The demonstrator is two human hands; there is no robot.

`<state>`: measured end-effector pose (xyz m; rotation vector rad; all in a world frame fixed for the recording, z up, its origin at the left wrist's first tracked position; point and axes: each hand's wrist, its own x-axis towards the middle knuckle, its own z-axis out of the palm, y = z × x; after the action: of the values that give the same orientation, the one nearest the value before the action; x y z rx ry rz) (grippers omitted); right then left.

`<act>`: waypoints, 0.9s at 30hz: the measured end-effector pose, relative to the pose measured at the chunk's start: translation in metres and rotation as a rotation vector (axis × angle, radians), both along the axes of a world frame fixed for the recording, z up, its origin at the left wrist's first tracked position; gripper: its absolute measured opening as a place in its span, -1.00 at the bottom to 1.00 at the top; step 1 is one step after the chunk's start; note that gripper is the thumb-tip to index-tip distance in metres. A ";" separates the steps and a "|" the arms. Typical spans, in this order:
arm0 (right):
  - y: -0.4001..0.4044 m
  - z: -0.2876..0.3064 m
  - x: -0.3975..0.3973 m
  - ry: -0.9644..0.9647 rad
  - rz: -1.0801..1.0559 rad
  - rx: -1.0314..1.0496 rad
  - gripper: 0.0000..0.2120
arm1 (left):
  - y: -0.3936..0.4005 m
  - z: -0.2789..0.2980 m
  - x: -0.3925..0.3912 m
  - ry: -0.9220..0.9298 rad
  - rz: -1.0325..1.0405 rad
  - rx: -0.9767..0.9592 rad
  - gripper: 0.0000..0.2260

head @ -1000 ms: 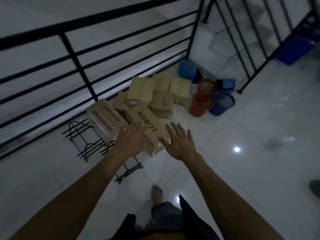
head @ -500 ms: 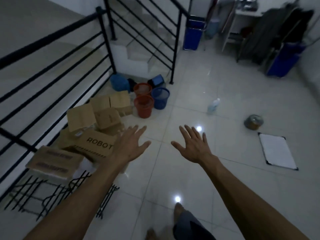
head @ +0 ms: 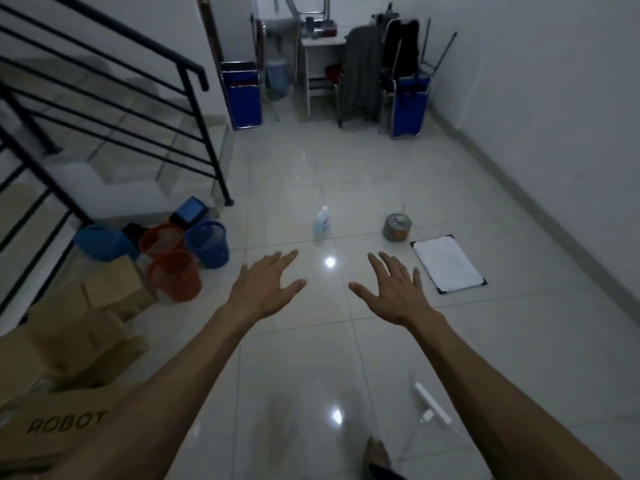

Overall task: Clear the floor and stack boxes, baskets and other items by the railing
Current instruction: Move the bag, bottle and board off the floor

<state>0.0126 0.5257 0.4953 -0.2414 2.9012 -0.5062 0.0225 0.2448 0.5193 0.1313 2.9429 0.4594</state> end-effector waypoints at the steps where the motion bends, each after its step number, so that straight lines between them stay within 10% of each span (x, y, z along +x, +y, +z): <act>1: 0.018 0.001 -0.012 0.009 -0.019 -0.004 -0.17 | 0.019 0.000 -0.018 -0.008 -0.026 -0.005 -0.33; 27: 0.301 -0.026 -0.373 -0.085 -0.339 -0.032 -0.22 | 0.317 -0.045 -0.456 -0.255 -0.229 0.046 -0.38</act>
<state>-0.3603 0.8264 0.4694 0.2673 2.8613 -0.5977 -0.4334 0.5619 0.4741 0.3808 2.6292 0.4715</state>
